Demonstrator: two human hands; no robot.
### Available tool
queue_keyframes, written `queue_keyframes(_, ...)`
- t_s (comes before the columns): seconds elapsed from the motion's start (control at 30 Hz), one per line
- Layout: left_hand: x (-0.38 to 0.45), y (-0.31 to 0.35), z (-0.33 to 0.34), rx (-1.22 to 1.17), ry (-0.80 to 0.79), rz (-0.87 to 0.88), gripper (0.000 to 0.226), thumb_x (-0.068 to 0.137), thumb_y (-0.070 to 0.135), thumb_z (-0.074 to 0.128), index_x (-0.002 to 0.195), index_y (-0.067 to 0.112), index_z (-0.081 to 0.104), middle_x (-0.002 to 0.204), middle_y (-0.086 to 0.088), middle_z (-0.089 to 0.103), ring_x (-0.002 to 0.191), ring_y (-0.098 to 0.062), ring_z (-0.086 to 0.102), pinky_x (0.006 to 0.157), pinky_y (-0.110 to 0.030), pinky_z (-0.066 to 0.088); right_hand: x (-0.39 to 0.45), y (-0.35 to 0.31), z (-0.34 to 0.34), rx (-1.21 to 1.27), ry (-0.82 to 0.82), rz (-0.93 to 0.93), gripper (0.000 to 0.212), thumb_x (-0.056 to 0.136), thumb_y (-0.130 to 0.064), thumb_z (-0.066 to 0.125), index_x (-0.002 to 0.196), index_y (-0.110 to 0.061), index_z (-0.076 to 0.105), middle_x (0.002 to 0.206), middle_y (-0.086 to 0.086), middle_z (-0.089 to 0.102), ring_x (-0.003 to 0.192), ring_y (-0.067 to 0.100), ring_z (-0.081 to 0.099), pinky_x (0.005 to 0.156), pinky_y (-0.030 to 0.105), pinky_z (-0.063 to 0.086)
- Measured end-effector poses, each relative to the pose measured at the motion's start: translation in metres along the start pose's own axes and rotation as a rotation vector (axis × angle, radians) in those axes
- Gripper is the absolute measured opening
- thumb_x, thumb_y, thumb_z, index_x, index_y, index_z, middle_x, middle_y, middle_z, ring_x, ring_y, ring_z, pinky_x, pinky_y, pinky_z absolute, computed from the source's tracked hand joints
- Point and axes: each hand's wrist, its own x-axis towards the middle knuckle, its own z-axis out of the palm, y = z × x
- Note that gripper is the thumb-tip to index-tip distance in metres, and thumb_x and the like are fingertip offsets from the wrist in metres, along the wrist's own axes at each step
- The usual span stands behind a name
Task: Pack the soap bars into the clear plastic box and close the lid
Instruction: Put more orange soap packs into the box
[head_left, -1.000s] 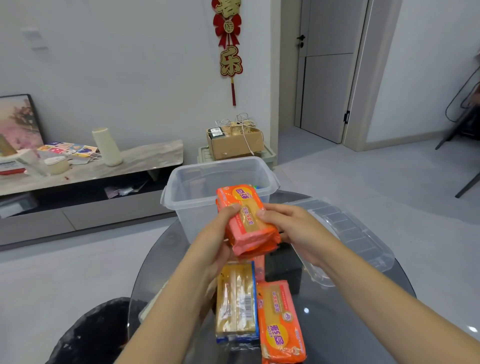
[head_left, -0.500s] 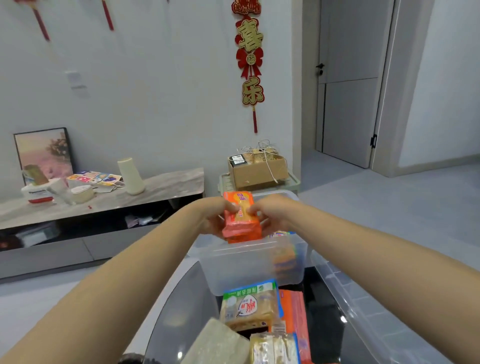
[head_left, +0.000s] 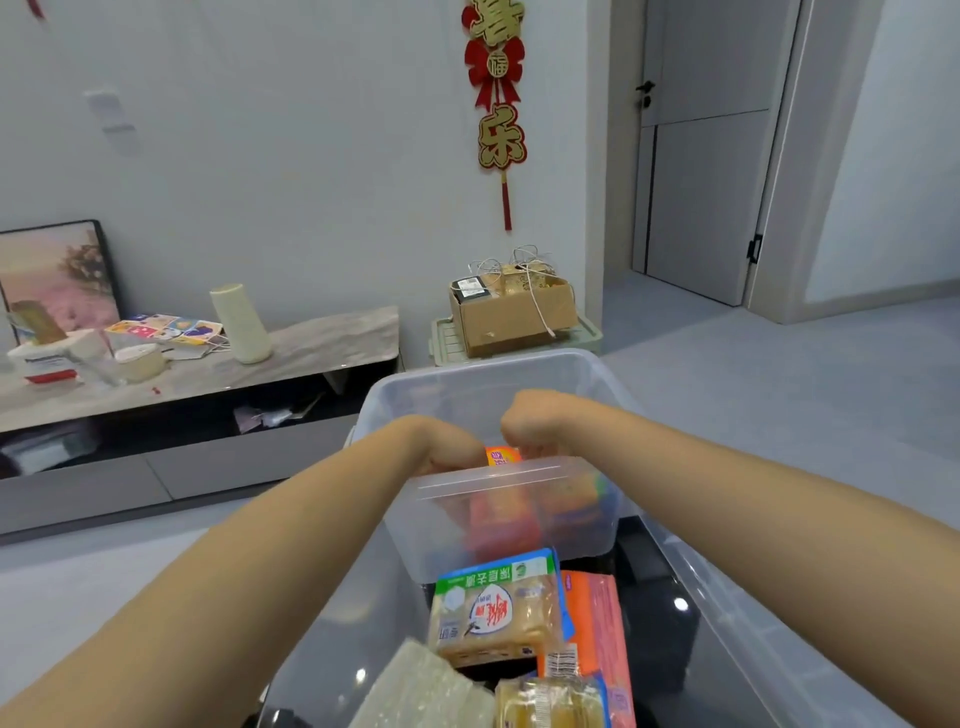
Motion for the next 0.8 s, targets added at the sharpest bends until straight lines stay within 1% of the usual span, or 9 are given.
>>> queue_keyframes(0.03,0.001,0.0,-0.001,-0.014,0.005,0.016,0.033,0.096,0.019,0.039,0.116,-0.001,0.057,0.113,-0.02,0.069,0.105,-0.025,0.067,0.084,-0.028,0.054,0.003,0.003,-0.003,0.027,0.032,-0.036,0.026,0.091,-0.002,0.041,0.067,-0.001,0.051,0.081,0.019,0.061,0.064,0.032,0.058,0.05,0.019,0.048)
queue_keyframes(0.1,0.003,0.0,-0.003,-0.074,-0.009,0.001,0.021,0.092,0.017,0.044,0.086,0.008,0.062,0.069,-0.009,0.074,0.062,-0.014,0.07,0.056,-0.019,0.055,0.005,0.012,-0.006,0.103,0.106,-0.062,0.024,0.09,-0.001,0.041,0.095,0.011,0.061,0.102,0.031,0.066,0.092,0.045,0.066,0.078,0.034,0.058)
queue_keyframes(0.13,0.003,0.001,-0.003,-0.064,-0.024,0.001,0.02,0.092,0.016,0.045,0.079,0.01,0.061,0.069,-0.006,0.07,0.06,-0.012,0.066,0.056,-0.021,0.053,0.006,0.017,-0.006,0.143,0.141,-0.053,0.028,0.089,-0.001,0.042,0.105,0.011,0.061,0.106,0.032,0.066,0.097,0.043,0.066,0.087,0.042,0.056)
queue_keyframes(0.2,0.003,0.002,-0.002,0.027,-0.039,0.028,0.019,0.091,0.015,0.047,0.078,0.013,0.061,0.079,-0.003,0.066,0.068,-0.012,0.062,0.063,-0.023,0.052,0.003,0.024,-0.007,0.159,0.164,-0.069,0.032,0.086,0.0,0.045,0.11,0.009,0.063,0.106,0.029,0.068,0.095,0.039,0.067,0.091,0.044,0.054)
queue_keyframes(0.33,0.002,0.004,0.003,0.192,-0.042,0.067,0.011,0.086,0.015,0.058,0.094,0.009,0.063,0.11,-0.015,0.068,0.076,-0.021,0.07,0.071,-0.028,0.06,-0.006,0.028,-0.01,0.194,0.154,-0.192,0.029,0.086,0.001,0.045,0.107,0.011,0.064,0.089,0.022,0.066,0.067,0.026,0.061,0.069,0.035,0.056)
queue_keyframes(0.4,-0.004,0.004,0.005,0.232,0.128,0.128,0.033,0.09,0.025,0.052,0.115,0.005,0.059,0.123,-0.016,0.063,0.1,-0.028,0.066,0.091,-0.036,0.053,-0.017,0.027,-0.012,0.144,0.208,-0.272,0.032,0.085,0.002,0.042,0.104,0.002,0.068,0.095,0.021,0.07,0.08,0.028,0.065,0.078,0.039,0.055)
queue_keyframes(0.5,-0.026,0.004,0.009,0.172,0.443,0.343,0.033,0.093,0.024,0.044,0.112,0.005,0.063,0.114,-0.015,0.066,0.098,-0.024,0.059,0.084,-0.031,0.043,-0.04,0.029,-0.012,0.011,0.305,-0.414,0.036,0.086,-0.002,0.044,0.11,-0.009,0.069,0.113,0.009,0.071,0.103,0.019,0.064,0.082,0.022,0.046)
queue_keyframes(0.57,-0.047,0.003,0.017,0.095,0.52,0.452,0.032,0.091,0.018,0.044,0.113,0.006,0.064,0.107,-0.012,0.068,0.096,-0.023,0.06,0.079,-0.026,0.04,-0.061,0.034,-0.011,-0.032,0.365,-0.488,0.037,0.087,-0.003,0.044,0.112,-0.013,0.069,0.115,0.004,0.071,0.105,0.014,0.062,0.081,0.015,0.039)
queue_keyframes(0.8,-0.116,-0.025,0.075,0.019,0.725,0.644,0.036,0.089,0.014,0.045,0.121,0.014,0.062,0.127,-0.003,0.063,0.119,-0.017,0.055,0.097,-0.023,0.038,-0.136,0.073,0.006,-0.018,0.457,-0.566,0.034,0.085,-0.007,0.051,0.111,-0.018,0.07,0.115,-0.001,0.07,0.1,0.006,0.06,0.079,0.01,0.039)
